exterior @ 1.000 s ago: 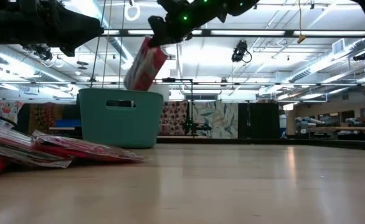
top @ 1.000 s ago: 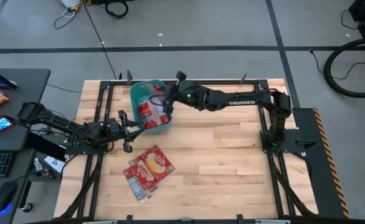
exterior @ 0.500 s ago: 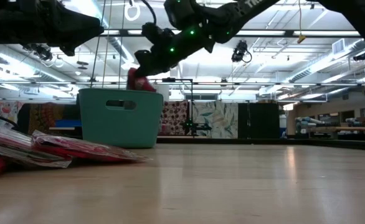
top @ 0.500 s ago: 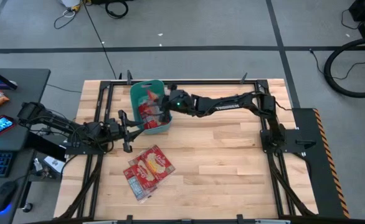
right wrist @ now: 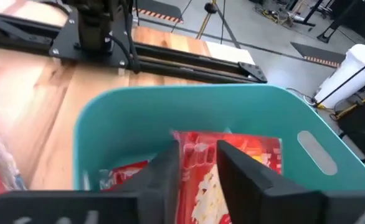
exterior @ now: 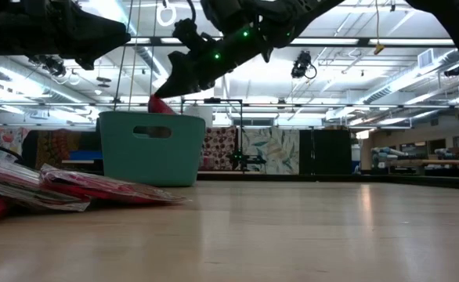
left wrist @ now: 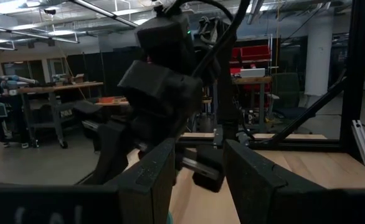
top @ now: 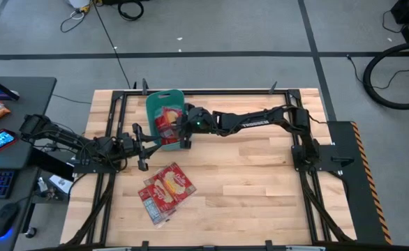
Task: Sort popcorn bags into baskets
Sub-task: Put the red popcorn bag into the green bin
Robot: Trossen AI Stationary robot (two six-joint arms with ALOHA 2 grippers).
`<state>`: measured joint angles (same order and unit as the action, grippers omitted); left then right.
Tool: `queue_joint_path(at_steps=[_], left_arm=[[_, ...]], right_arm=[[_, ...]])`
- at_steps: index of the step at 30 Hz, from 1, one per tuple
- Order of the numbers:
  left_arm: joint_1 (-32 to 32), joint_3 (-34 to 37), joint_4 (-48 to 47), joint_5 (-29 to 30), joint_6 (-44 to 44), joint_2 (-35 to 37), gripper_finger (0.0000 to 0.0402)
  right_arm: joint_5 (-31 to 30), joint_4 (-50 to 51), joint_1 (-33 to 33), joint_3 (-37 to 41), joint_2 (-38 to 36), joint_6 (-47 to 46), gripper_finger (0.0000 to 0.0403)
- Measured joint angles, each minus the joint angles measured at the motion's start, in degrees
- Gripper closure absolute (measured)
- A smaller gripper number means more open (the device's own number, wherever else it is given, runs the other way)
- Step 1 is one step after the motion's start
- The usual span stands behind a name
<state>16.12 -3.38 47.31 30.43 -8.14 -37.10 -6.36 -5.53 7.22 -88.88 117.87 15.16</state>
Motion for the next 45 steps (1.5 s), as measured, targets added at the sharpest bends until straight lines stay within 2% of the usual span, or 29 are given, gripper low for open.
queue_joint_path(at_steps=[6, 15, 25, 35, 45], left_arm=[[0.02, 0.00, -0.04, -0.02, 0.02, 0.00, 0.0258], [0.01, 0.00, 0.01, -0.02, 0.04, 0.00, 0.0258], [0.01, 0.00, 0.01, -0.02, 0.09, 0.00, 0.0258], [0.00, 0.04, 0.54, -0.02, 0.39, -0.02, 0.0258], [0.01, 0.04, 0.39, -0.02, 0.47, -0.02, 0.0258]], right_arm=[[0.03, 0.56, -2.57, -0.07, -1.07, -0.09, 0.0258], [-0.09, 5.76, -7.84, -0.04, -2.11, 0.95, 0.0258], [-4.65, 6.94, -14.66, -0.04, -1.85, -1.40, 0.0258], [-9.44, 6.31, -20.33, -0.33, 3.57, -8.88, 0.0258], [-10.50, 7.48, -23.52, -6.19, 11.00, -9.11, 0.0253]])
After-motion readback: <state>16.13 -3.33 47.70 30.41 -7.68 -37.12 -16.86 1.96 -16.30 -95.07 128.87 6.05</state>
